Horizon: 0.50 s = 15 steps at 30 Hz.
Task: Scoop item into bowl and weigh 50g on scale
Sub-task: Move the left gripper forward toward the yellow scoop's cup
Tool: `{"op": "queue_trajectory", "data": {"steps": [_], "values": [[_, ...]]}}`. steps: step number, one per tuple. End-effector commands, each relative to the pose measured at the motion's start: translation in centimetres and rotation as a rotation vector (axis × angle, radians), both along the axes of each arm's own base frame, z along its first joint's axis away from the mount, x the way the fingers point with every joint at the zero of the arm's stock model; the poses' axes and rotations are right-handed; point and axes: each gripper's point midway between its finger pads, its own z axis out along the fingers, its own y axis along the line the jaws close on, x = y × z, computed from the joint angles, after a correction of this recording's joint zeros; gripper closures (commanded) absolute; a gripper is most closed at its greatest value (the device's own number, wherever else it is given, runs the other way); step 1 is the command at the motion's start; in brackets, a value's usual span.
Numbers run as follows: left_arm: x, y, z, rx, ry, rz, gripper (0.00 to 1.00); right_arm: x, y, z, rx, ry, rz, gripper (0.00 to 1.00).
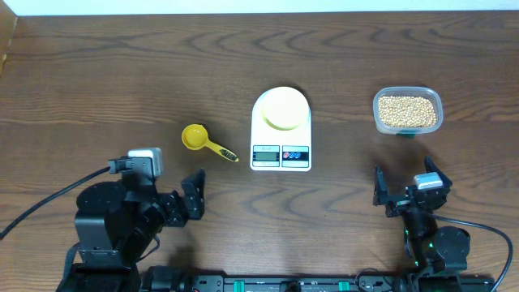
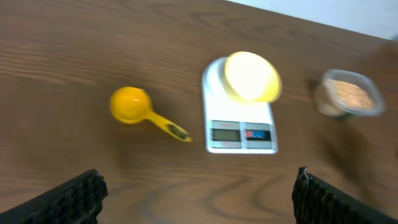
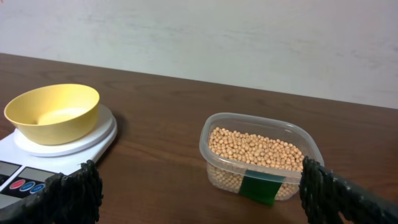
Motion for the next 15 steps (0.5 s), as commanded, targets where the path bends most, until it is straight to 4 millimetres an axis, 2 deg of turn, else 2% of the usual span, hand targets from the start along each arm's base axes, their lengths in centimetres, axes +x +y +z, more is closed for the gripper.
{"op": "queue_trajectory", "data": {"steps": [1,8,15], "values": [[-0.7,-2.3,1.1,-0.09,-0.007,-0.113,0.02,0.0,0.0,-0.1,0.012,0.003,0.0,0.01],[-2.5,-5.5,2.1,-0.219,0.004,-0.292,0.02,0.0,0.0,-0.1,0.012,0.003,0.0,0.01],[-2.1,-5.2,2.2,-0.206,-0.01,-0.276,0.02,0.0,0.0,-0.1,0.012,0.003,0.0,0.01]]}}
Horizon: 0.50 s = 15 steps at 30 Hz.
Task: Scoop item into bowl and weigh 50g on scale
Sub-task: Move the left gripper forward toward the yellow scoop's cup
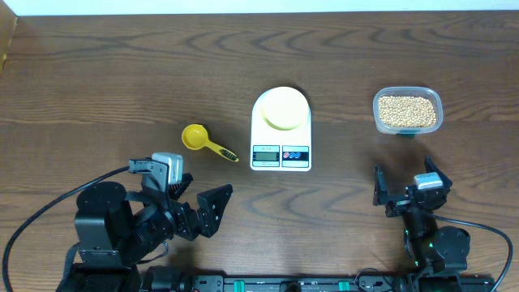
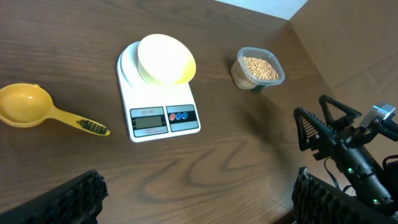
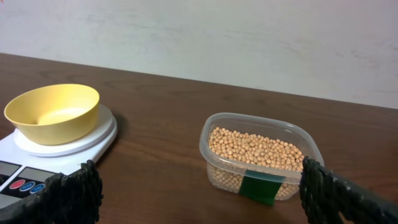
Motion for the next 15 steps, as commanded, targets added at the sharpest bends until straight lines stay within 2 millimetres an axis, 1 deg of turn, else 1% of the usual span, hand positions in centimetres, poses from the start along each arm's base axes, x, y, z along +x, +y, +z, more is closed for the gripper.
{"op": "queue_trajectory", "data": {"steps": [1,3,7,9,15], "values": [[0.2,0.1,0.7,-0.011,-0.01,0.014,0.02,0.0,0.0,-0.1,0.012,0.003,0.0,0.01],[0.8,1.2,0.3,-0.005,0.019,0.106,0.02,0.0,0.0,-0.1,0.012,0.003,0.0,0.01],[2.1,4.1,-0.5,0.023,0.061,0.318,0.02,0.0,0.0,-0.1,0.012,0.003,0.0,0.01],[2.3,4.9,-0.6,0.034,0.065,0.366,0.04,0.0,0.0,-0.1,0.012,0.003,0.0,0.01],[2.7,6.4,-0.6,0.063,0.062,0.456,0.04,0.0,0.0,-0.1,0.012,0.003,0.0,0.01]]}}
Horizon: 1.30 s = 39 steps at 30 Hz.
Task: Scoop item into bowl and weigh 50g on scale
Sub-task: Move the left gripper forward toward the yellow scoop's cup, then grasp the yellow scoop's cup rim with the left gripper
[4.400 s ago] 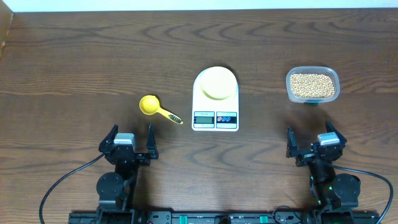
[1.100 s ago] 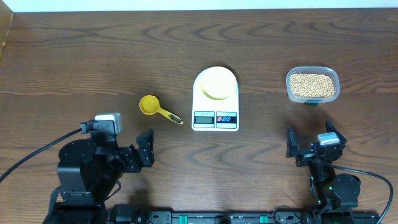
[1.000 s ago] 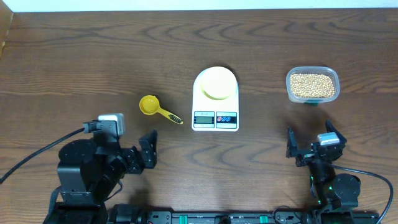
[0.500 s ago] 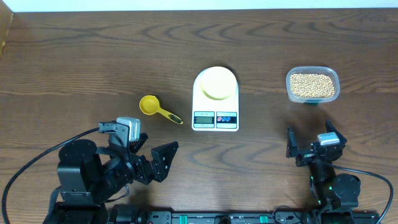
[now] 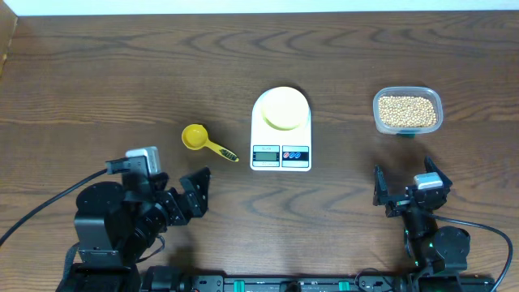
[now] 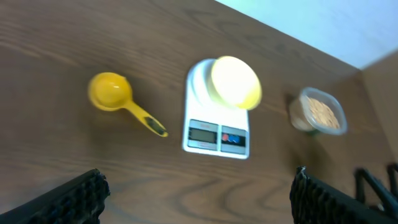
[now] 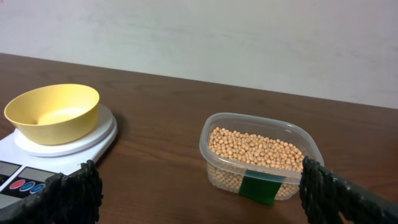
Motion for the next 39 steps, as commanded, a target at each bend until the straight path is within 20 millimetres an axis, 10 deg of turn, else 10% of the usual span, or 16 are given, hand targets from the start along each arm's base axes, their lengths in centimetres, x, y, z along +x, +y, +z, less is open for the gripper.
{"op": "queue_trajectory", "data": {"steps": [1,18,39], "values": [[0.6,2.0,0.7,0.033,-0.007,0.121,0.04,0.0,0.0,-0.1,0.012,0.003,0.0,0.01],[4.0,4.3,0.5,0.125,0.268,0.255,0.1,0.0,0.0,-0.1,0.012,0.003,0.0,0.01],[3.4,7.6,-1.2,0.207,0.364,0.455,0.1,0.0,0.0,-0.1,0.012,0.003,0.0,0.01]]}}
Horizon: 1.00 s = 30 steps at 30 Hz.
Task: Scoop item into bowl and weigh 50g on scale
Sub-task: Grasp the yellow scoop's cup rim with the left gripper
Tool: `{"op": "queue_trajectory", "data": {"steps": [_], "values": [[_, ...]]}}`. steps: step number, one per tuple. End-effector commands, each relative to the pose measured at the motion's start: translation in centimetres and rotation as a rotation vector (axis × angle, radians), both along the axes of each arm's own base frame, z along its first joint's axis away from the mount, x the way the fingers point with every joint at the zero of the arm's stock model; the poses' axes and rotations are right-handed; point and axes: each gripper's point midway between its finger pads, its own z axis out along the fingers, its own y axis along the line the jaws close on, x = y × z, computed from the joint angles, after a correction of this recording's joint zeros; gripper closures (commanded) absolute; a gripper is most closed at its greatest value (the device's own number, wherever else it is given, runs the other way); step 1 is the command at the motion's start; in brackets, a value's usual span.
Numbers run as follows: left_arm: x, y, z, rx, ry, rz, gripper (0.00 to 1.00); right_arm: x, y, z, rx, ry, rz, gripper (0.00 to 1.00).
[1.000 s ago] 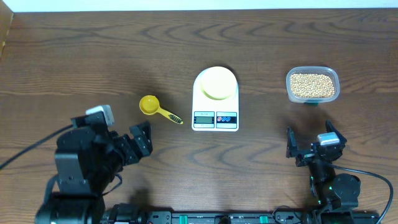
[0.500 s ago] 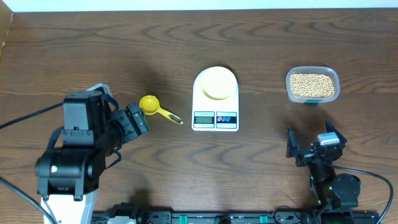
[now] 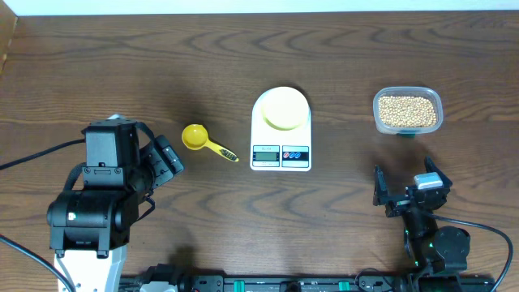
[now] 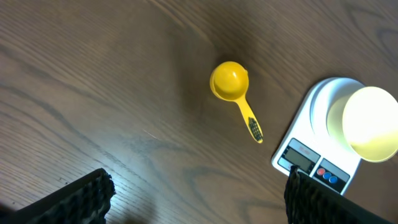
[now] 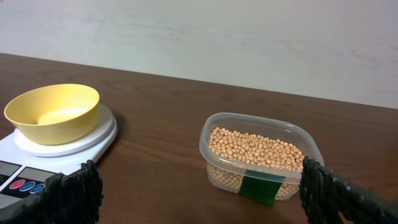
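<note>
A yellow measuring scoop (image 3: 195, 137) (image 4: 230, 81) lies on the table left of the white scale (image 3: 280, 148) (image 4: 314, 155), its handle pointing toward the scale. A yellow bowl (image 3: 285, 108) (image 5: 53, 112) (image 4: 371, 121) sits empty on the scale. A clear tub of soybeans (image 3: 407, 112) (image 5: 260, 155) stands at the right. My left gripper (image 3: 166, 158) (image 4: 199, 202) is open with nothing in it, raised left of the scoop. My right gripper (image 3: 403, 188) (image 5: 199, 199) rests open near the front edge, short of the tub.
The scale's display and buttons (image 3: 281, 153) face the front edge. A black cable (image 3: 36, 154) trails off left from the left arm. Bare brown table (image 3: 89, 65) lies at the back left.
My left arm has swung from the front of the table up and to the left; its open gripper now hangs left of the scoop. The right arm, scoop, bowl and tub are unchanged.
My left gripper stood open near the front edge, below the scoop. It then pointed right toward the scale, then was back near its first spot, and now sits higher beside the scoop. It stayed open throughout. The right arm never moved.
</note>
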Motion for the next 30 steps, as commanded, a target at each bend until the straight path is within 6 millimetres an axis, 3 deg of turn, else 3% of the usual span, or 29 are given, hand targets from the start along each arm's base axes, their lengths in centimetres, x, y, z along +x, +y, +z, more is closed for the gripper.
{"op": "queue_trajectory", "data": {"steps": [1,18,23,30], "values": [[0.1,0.8,0.6,0.028,-0.009,0.034,0.1,0.0,0.0,-0.1,0.012,0.003,0.0,0.01],[1.7,0.7,-2.1,0.031,0.111,0.04,0.11,0.0,0.0,-0.1,0.012,0.003,0.0,0.01],[3.8,0.6,-3.3,0.004,0.12,0.09,0.23,0.0,0.0,-0.1,0.012,0.003,0.0,0.01],[6.6,0.5,-6.5,-0.044,0.183,0.195,0.24,0.0,0.0,-0.1,0.012,0.003,0.0,0.01]]}}
